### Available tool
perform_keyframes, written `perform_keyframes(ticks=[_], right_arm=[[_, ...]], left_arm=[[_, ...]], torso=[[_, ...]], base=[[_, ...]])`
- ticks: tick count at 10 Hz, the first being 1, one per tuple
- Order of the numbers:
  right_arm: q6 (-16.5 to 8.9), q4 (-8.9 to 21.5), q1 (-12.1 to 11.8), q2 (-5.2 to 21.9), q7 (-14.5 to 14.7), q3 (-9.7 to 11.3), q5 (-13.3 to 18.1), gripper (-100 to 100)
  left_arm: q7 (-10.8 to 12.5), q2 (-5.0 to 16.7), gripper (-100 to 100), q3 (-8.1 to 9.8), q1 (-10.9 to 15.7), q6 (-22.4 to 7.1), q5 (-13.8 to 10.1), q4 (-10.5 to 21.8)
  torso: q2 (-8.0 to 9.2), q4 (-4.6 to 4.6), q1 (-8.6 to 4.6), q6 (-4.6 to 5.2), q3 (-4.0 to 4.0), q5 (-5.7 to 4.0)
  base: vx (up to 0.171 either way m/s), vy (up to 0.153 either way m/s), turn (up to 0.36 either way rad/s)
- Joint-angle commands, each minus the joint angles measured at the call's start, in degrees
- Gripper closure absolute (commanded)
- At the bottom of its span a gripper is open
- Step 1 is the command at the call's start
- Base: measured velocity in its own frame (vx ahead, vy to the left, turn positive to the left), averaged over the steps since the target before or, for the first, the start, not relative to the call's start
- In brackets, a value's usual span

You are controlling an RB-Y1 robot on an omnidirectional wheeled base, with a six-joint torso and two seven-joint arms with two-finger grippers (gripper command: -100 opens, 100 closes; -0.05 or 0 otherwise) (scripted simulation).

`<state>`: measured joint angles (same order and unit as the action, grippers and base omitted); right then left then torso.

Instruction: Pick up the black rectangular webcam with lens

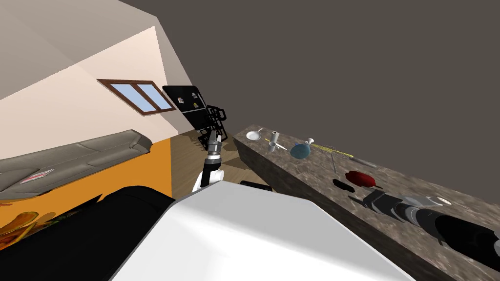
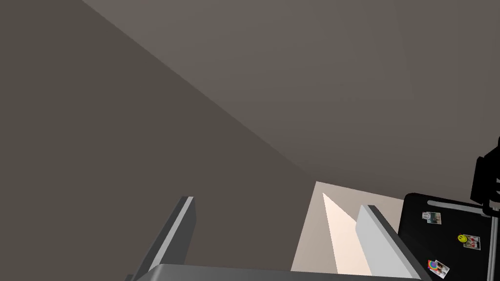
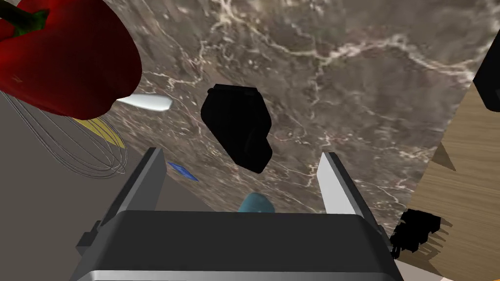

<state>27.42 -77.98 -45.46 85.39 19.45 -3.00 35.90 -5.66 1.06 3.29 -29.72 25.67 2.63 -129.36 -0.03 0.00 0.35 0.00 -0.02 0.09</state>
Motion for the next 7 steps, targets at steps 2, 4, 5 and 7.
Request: perform_keyframes(ticks=[2,4,5,7], right_arm=[[0.4,3.0,-1.4,1.0,0.3,0.2,2.2,-100],[0.6,4.4,-2.6,1.6,0.3,0.3,3.5,-100],[0.8,5.8,-3.8,2.0,0.3,0.4,4.7,-100],[1.2,7.9,-6.0,2.3,0.2,0.6,6.8,-100]], left_arm=[[0.0,0.0,0,0.0,0.0,0.0,0.0,0.0],[0.0,0.0,0,0.01,0.0,0.0,0.0,0.0],[0.0,0.0,0,0.01,0.0,0.0,0.0,0.0],[0.0,0.0,0,0.01,0.0,0.0,0.0,0.0]], torso=[[-0.02,0.0,-0.02,0.01,-0.01,-0.02],[0.02,0.01,-0.14,0.05,0.02,-0.04],[0.07,0.02,-0.15,0.07,0.04,-0.04],[0.03,0.01,-0.08,0.04,0.02,-0.02]], base=[[0.044,0.065,0.208],[0.039,0.043,0.119],[0.025,0.057,0.169],[0.062,0.061,0.288]])
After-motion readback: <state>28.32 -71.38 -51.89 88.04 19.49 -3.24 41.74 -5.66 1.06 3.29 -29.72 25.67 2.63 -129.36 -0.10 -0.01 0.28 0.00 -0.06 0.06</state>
